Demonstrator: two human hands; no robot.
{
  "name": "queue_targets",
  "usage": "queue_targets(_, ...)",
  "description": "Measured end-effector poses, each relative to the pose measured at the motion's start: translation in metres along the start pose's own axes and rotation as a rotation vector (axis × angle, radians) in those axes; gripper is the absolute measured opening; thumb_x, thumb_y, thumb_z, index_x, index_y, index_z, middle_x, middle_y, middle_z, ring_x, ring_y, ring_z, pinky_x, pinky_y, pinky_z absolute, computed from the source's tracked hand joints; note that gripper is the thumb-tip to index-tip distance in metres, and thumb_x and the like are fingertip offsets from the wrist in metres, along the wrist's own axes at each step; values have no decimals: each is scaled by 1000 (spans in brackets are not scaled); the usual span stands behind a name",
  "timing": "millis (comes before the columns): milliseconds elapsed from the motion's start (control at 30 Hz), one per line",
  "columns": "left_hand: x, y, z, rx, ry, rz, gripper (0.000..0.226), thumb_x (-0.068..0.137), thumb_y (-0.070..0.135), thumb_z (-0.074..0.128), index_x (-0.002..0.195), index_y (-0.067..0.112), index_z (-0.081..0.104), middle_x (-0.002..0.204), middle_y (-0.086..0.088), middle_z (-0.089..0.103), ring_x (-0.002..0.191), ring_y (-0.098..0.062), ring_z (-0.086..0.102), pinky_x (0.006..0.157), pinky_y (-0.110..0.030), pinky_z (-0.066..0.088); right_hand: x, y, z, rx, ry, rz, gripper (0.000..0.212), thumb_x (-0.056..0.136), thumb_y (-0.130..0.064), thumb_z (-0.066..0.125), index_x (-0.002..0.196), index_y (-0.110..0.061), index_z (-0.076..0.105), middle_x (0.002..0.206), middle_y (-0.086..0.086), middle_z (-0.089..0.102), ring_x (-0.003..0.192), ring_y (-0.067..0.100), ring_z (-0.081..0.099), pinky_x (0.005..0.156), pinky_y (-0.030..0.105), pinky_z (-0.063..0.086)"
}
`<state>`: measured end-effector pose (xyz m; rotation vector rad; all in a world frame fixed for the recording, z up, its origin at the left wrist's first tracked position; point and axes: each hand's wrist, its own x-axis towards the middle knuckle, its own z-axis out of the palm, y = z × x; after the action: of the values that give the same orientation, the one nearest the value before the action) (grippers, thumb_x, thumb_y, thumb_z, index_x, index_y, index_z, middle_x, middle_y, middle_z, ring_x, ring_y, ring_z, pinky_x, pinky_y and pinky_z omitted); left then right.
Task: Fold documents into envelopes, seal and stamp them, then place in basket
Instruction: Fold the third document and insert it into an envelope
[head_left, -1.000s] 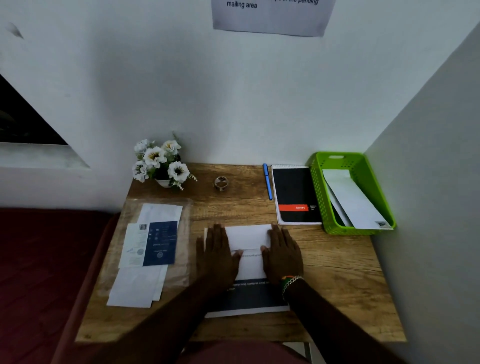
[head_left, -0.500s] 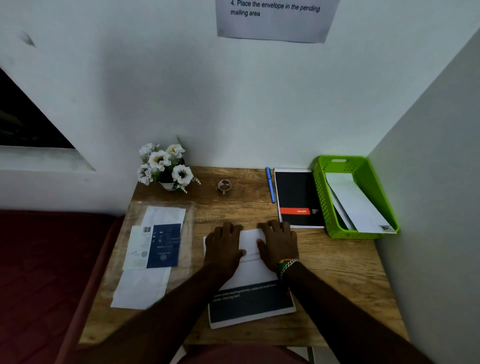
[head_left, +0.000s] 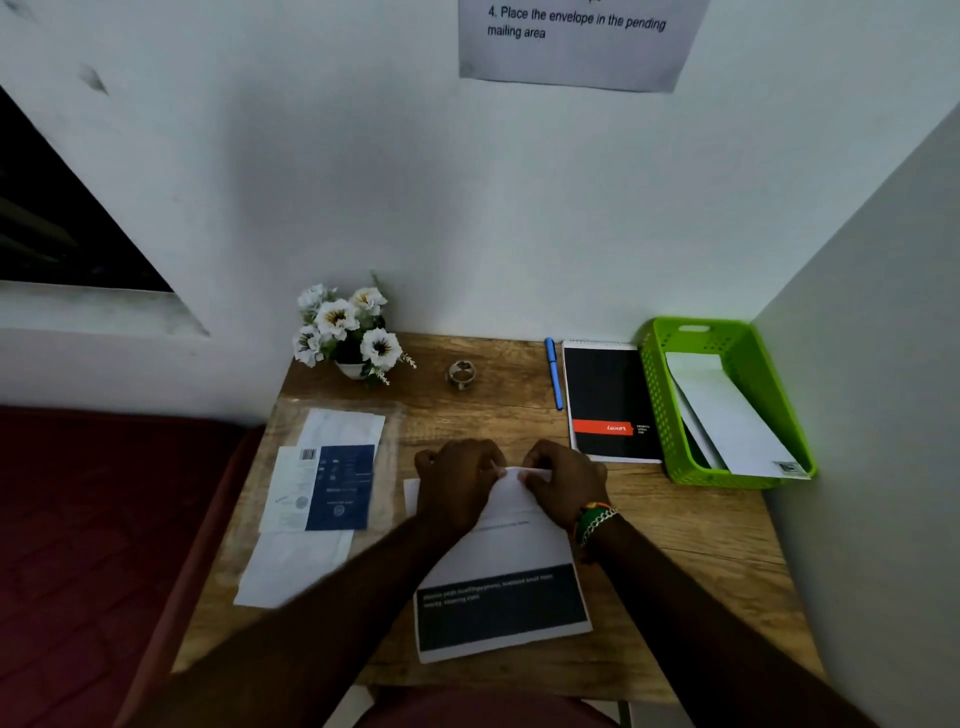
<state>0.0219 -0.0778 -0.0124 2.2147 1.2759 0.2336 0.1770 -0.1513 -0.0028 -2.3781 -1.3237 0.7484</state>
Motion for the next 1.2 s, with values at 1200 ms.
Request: queue_targets(1200,2,-61,-49,66,124,64,6,92,39,65,88,36,62,88,16,65,85,-9,62,91,-42,47,5,41,-28,297,168,10,5,82,-23,78,81,-23,73,88,-7,73,90,16,66,85,33,52)
